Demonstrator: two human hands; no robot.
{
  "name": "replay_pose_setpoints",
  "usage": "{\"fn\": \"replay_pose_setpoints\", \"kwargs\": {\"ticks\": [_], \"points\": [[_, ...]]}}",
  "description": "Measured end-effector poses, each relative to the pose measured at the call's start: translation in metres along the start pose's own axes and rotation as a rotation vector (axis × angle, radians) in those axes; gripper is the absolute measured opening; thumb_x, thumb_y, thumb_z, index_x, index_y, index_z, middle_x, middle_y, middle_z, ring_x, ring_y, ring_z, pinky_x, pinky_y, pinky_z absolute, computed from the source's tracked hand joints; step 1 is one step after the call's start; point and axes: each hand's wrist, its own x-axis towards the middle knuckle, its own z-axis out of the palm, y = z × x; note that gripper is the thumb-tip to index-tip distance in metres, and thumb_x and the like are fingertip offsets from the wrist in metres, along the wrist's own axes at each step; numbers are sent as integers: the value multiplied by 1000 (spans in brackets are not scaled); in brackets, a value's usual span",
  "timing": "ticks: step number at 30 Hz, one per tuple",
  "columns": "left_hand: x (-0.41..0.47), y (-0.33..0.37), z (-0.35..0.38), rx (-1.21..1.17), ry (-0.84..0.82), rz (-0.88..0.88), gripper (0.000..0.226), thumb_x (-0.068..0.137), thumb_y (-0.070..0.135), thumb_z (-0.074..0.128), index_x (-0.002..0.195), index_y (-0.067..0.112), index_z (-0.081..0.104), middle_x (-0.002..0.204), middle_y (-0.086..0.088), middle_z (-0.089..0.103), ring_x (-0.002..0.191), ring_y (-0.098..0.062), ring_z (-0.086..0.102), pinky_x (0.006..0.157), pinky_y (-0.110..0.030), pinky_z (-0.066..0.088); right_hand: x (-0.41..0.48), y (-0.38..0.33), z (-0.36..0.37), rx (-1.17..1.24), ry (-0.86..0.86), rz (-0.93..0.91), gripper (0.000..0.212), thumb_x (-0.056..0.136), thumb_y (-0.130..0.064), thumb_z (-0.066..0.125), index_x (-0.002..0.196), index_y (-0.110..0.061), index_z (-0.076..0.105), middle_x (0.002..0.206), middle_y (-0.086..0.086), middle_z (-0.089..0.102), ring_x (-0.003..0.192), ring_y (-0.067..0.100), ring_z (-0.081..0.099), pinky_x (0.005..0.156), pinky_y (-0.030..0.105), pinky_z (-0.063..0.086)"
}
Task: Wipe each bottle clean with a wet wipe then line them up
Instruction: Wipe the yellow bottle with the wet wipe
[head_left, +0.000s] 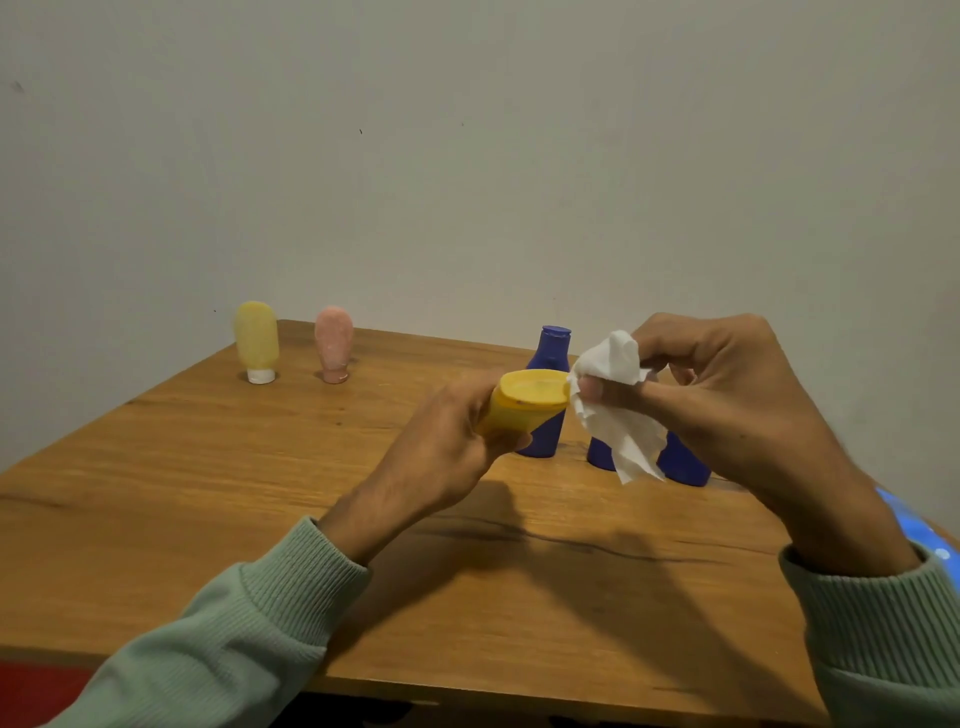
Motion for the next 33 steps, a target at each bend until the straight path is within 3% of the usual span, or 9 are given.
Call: {"fn": "replay_pose_setpoints", "kwargs": {"ticks": [3, 7, 10, 12, 14, 19, 25, 30, 33], "points": [[-1, -1, 0, 18, 8, 14, 35, 86, 12, 69, 119, 23, 61, 100, 22, 54, 92, 6, 53, 82, -11, 41, 0, 0, 1, -31, 9, -11, 19, 72, -27, 76, 89, -21, 73, 83, -12, 66, 79, 0, 59, 63, 7, 44], [-4, -2, 3, 78, -4, 78, 41, 88, 10, 67, 102, 46, 53, 91, 30, 54, 92, 12, 54, 79, -7, 42, -2, -5, 20, -90, 18, -84, 17, 72, -27, 76, 87, -26, 68, 82, -17, 61, 79, 1, 59, 65, 8, 47], [-4, -4, 3, 76, 16, 89, 33, 87, 9, 67, 102, 37, 59, 92, 24, 59, 90, 4, 58, 81, -21, 49, -3, -6, 26, -104, 20, -173, 19, 74, -21, 76, 90, -25, 67, 84, -14, 61, 81, 4, 59, 69, 12, 50], [-4, -2, 1, 79, 32, 107, 41, 87, 8, 68, 102, 44, 56, 91, 28, 57, 91, 8, 56, 80, -18, 46, -1, -3, 17, -121, 61, -162, 17, 74, -22, 76, 89, -21, 68, 82, -15, 60, 80, 2, 59, 67, 9, 48], [-3, -2, 1, 94, 37, 123, 38, 87, 7, 68, 112, 35, 60, 96, 27, 58, 92, 9, 56, 81, -15, 45, 1, 1, 9, -151, 119, -157, 17, 73, -24, 75, 87, -19, 68, 80, -18, 58, 81, 0, 58, 67, 7, 47], [-4, -6, 5, 107, 45, 107, 26, 87, 9, 68, 111, 20, 66, 99, 7, 69, 87, -2, 59, 79, -30, 53, -5, -8, 31, -121, 99, -275, 22, 73, -15, 73, 88, -27, 61, 81, -16, 56, 85, 6, 58, 68, 9, 49], [-4, -4, 5, 130, 17, 127, 36, 87, 4, 67, 118, 21, 62, 105, 5, 68, 91, -4, 58, 81, -28, 49, 1, 0, 18, -158, 115, -190, 23, 73, -14, 79, 89, -25, 65, 80, -19, 56, 77, 4, 59, 68, 8, 48], [-6, -4, 5, 197, 26, 99, 20, 88, 6, 64, 106, 14, 65, 98, 2, 69, 83, -2, 56, 81, -30, 53, -4, -7, 34, -110, 32, -224, 20, 76, -14, 77, 90, -24, 67, 85, -11, 61, 82, 6, 59, 69, 14, 50], [-6, -5, 6, 171, 30, 137, 26, 87, 3, 65, 109, 16, 66, 97, 3, 70, 82, -3, 58, 78, -29, 53, -1, -4, 25, -116, 12, -171, 15, 75, -17, 78, 89, -18, 72, 85, -6, 65, 80, 8, 61, 67, 16, 50]]}}
